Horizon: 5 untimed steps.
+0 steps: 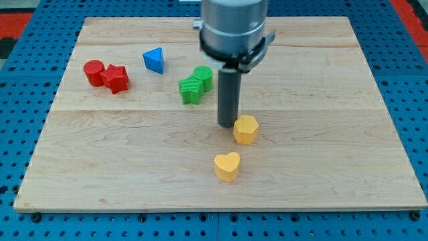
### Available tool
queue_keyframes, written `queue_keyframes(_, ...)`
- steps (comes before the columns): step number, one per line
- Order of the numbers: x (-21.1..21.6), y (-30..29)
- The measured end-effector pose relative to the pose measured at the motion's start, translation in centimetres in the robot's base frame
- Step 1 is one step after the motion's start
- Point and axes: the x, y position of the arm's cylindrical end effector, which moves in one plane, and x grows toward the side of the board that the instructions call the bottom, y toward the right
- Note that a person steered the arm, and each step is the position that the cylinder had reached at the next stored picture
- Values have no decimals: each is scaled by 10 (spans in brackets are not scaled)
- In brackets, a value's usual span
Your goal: Move the yellow hexagon to the yellow heart
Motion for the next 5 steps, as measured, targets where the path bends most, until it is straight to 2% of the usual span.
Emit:
queue_keyframes(1,-35,45)
queue_keyframes(2,-17,64)
queue_keyframes(4,33,33)
queue_keyframes(5,38,77)
